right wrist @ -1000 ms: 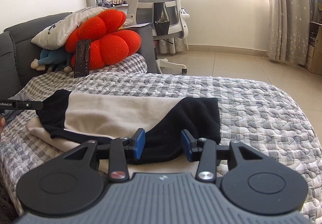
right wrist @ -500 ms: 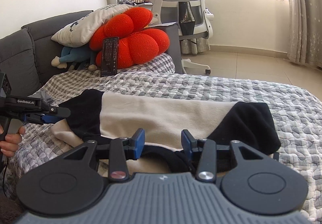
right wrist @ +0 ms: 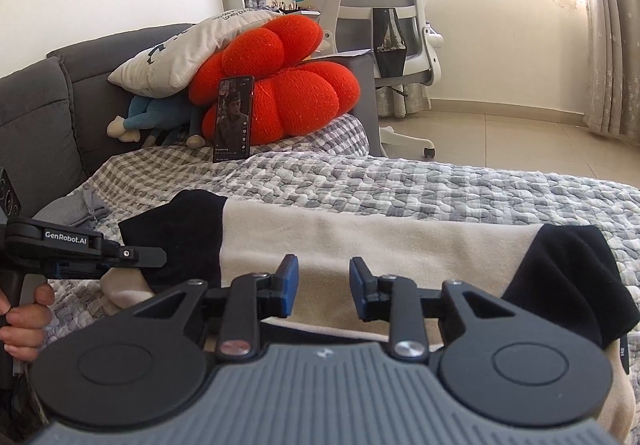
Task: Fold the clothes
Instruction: 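Lift and tuck the black shirt end around the roll with both tools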
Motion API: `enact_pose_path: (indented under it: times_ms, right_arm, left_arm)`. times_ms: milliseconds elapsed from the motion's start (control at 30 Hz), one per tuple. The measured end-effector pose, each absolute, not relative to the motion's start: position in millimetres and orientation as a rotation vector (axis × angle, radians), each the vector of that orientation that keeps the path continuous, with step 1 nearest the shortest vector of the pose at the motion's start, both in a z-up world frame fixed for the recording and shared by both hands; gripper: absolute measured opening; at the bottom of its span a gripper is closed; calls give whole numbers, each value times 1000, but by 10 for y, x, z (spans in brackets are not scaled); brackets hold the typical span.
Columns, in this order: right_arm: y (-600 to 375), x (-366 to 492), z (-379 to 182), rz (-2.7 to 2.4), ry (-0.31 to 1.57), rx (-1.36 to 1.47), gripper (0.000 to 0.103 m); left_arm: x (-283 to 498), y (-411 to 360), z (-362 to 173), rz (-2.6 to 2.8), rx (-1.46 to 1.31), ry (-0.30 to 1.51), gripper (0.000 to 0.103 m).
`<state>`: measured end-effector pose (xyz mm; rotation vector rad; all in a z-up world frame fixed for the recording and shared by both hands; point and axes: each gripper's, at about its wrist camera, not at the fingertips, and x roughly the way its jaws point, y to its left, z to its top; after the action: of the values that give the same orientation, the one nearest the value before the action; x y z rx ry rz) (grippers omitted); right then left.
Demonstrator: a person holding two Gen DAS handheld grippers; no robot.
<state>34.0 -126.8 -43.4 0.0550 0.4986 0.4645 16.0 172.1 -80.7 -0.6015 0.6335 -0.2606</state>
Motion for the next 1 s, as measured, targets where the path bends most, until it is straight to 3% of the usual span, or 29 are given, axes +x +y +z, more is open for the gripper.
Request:
enact_pose_path:
  times_ms: [167, 633, 933, 1000]
  right_arm:
    - [-1288, 423, -548, 463, 576, 88, 20]
    - [-1367, 415, -564, 497, 620, 166, 21]
    - [-1832, 428, -485, 511, 602, 431, 29]
    - [-2001, 424, -481, 508, 584, 527, 35]
  left_arm:
    - [98, 1720, -711, -281, -619, 592, 13]
    - [114, 1165, -74, -498, -518, 433, 12]
    - [370, 648, 37, -621, -426, 445, 12]
    - [420, 528, 36, -643, -404, 454, 12]
